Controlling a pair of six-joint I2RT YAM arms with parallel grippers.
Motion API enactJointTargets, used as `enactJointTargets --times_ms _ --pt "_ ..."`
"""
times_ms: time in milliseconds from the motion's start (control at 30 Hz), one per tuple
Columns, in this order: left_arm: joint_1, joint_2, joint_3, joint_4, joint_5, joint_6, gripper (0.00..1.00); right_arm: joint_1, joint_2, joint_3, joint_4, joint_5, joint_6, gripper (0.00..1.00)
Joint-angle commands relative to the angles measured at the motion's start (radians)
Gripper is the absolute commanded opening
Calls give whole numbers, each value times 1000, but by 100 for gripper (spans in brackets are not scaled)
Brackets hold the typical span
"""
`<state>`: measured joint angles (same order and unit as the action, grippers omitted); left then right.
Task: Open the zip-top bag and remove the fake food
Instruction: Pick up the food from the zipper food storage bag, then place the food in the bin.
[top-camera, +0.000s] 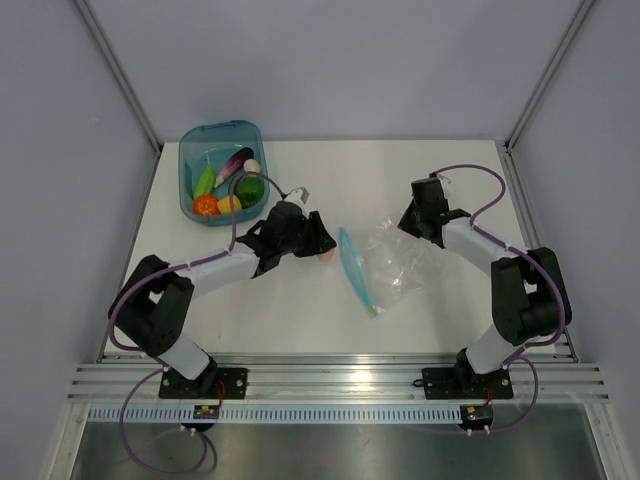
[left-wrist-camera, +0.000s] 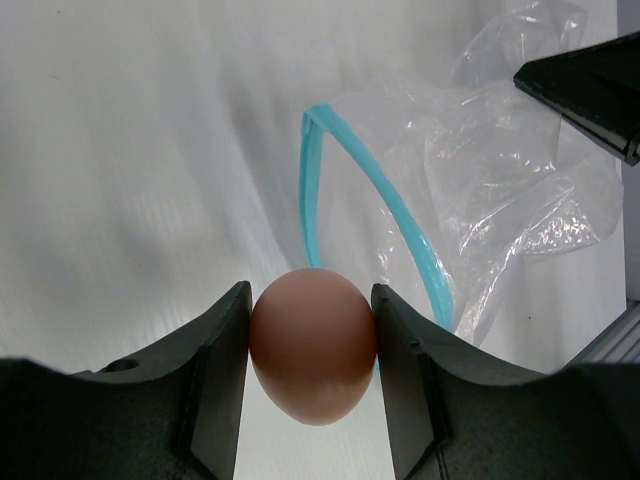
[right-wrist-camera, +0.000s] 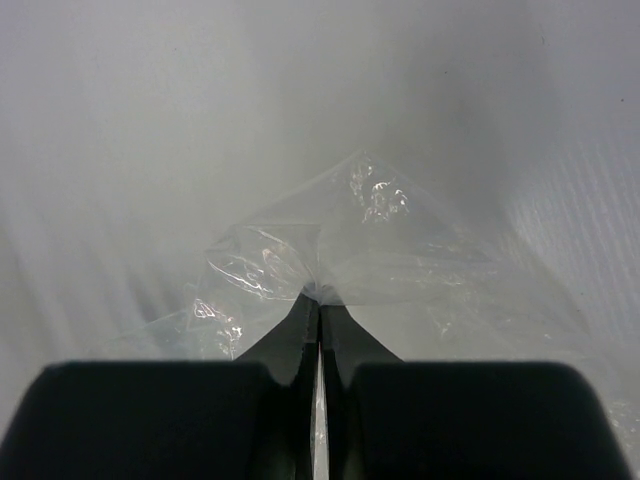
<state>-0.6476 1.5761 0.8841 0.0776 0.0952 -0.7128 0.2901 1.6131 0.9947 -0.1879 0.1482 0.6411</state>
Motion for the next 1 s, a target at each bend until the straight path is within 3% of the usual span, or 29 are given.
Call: enactJointTargets --times_ms 0,167,267,300,433,733,967 --pt "45 -41 24 19 40 -13 47 -8 -56 39 -18 47 -21 6" --pt "106 -54 72 -30 52 -19 47 -8 -88 44 -31 44 -35 24" --pt "152 -64 101 -52 58 -36 47 -8 -108 44 -39 44 -38 42" --pt "175 -65 111 -53 61 -45 47 -8 -114 44 -41 42 -38 54" --pt "224 -62 165 -75 72 -71 47 -8 -148 35 -47 42 -37 81" --pt "384 -65 295 -193 51 -100 47 -6 -235 1 -19 17 -28 84" --pt "537 -64 332 -197 -1 -103 47 -6 -272 -36 31 -30 -20 84"
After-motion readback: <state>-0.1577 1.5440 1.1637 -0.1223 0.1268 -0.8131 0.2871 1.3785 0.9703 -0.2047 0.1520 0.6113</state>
